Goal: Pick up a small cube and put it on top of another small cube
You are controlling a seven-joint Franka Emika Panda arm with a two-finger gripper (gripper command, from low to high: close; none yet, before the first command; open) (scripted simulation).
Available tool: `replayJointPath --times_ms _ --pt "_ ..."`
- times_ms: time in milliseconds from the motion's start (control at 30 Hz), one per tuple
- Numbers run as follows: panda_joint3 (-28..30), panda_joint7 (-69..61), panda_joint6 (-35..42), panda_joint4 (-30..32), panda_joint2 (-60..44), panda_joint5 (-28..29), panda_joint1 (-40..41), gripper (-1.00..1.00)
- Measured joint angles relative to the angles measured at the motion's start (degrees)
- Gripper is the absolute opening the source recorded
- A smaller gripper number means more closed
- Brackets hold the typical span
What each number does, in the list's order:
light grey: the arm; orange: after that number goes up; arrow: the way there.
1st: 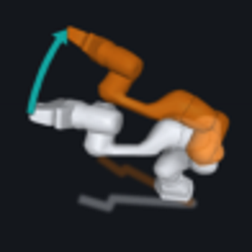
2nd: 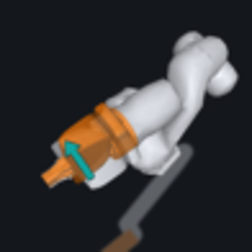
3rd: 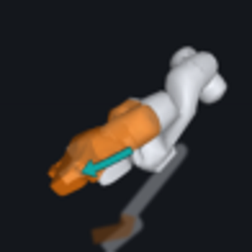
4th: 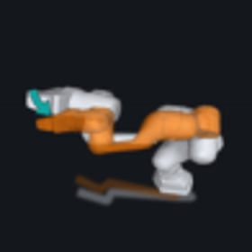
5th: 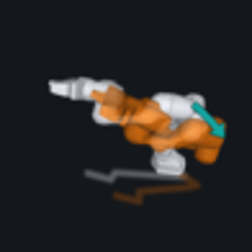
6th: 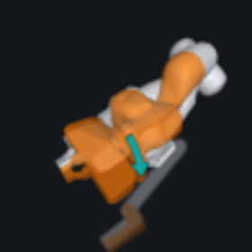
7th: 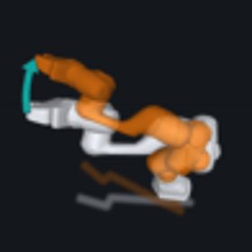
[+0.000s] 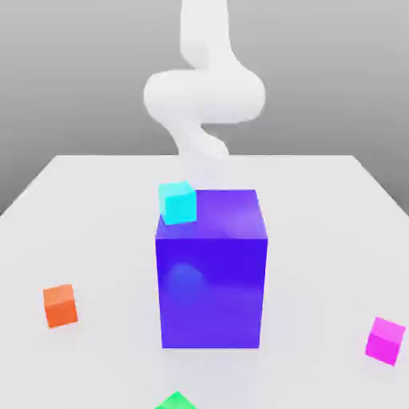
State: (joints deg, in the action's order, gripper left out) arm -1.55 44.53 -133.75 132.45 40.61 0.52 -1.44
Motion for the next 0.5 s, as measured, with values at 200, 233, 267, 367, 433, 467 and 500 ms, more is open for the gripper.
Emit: replayJointPath --times_ms 200,233,267,367,433,467,500 --pt "-4.09 -3.11 -4.85 1.64 -12.77 1.40 -3.36 0.00" --pt "-4.76 -3.56 -5.63 1.91 -14.84 1.69 -3.94 0.00" --pt "-5.44 -4.01 -6.42 2.17 -16.91 1.99 -4.49 0.00" --pt "-7.51 -5.27 -8.75 2.96 -23.12 3.02 -6.15 0.00" --pt "-8.84 -6.05 -10.33 3.50 -27.28 3.79 -7.30 0.00" --pt "-9.53 -6.42 -11.12 3.76 -29.36 4.21 -7.85 0.00" --pt "-10.22 -6.77 -11.90 4.03 -31.44 4.65 -8.38 0.00"
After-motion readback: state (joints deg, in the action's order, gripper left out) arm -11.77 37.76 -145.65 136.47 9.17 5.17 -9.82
